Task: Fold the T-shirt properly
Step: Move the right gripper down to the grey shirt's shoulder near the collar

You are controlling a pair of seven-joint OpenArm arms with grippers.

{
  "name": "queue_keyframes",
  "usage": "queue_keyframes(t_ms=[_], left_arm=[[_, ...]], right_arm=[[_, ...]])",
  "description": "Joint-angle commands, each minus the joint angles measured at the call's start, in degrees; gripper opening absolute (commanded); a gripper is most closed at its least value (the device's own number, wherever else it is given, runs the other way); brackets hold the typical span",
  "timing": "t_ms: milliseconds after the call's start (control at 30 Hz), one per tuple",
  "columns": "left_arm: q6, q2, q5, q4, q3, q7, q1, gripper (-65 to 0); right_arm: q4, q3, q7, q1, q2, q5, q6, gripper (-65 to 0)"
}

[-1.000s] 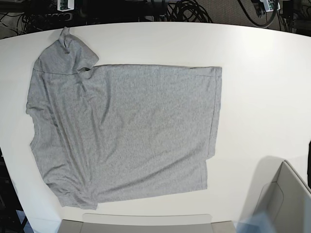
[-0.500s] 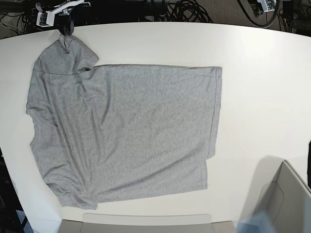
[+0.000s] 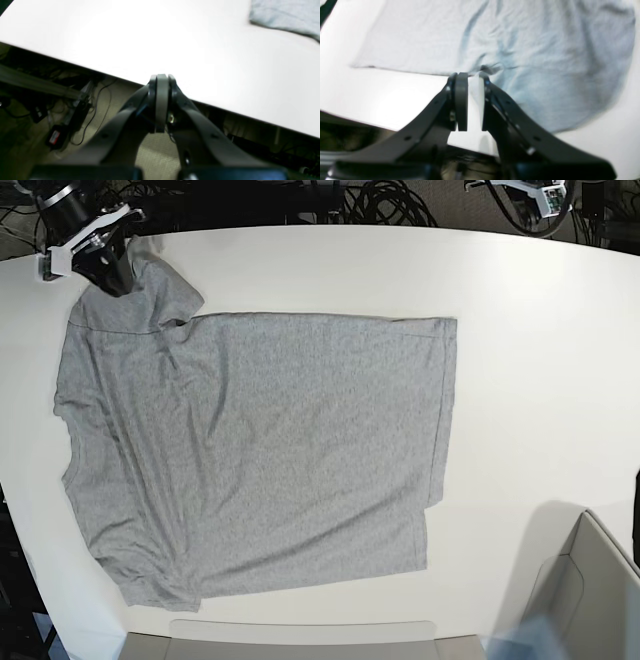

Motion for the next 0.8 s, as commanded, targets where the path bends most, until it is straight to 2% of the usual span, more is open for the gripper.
queue_keyframes(t_ms=[0, 100, 167, 300, 367, 567, 767], left_arm=[[0.42, -0.19, 0.22, 1.01, -0.2, -1.46, 0.79, -64.6], [0.42, -0.55, 0.22, 1.01, -0.02, -1.46, -0.26, -64.6], [0.42, -1.43, 0.22, 1.01, -0.02, -1.46, -0.35, -64.6], [0.42, -6.26, 0.22, 1.01, 1.56, -1.46, -0.44, -64.6], [0.42, -8.37, 0.22, 1.01, 2.18, -1.46, -0.44, -64.6], [0.42, -15.14, 0.13, 1.01, 4.2, -1.37, -0.44, -64.6], [0.51, -21.12, 0.13, 1.01, 4.29, -1.28, -0.44, -64.6]], right_arm=[[0.77, 3.4, -0.65, 1.82, -0.26, -0.11, 1.89, -56.4], [0.42, 10.96, -7.77, 8.68, -2.1, -6.53, 1.89, -56.2], [-0.11, 14.48, -11.46, 11.67, -2.46, -9.17, 1.89, -53.8], [-0.99, 17.38, -16.12, 11.93, -3.86, -6.88, 1.89, -51.6], [-1.52, 17.64, -16.48, 10.7, -5.09, -4.42, 1.89, -51.6], [-5.12, 17.56, -16.56, 10.17, -9.58, -3.36, 1.89, -51.6], [-13.39, 17.64, -16.3, 10.09, -10.98, 2.88, 1.89, -51.6]])
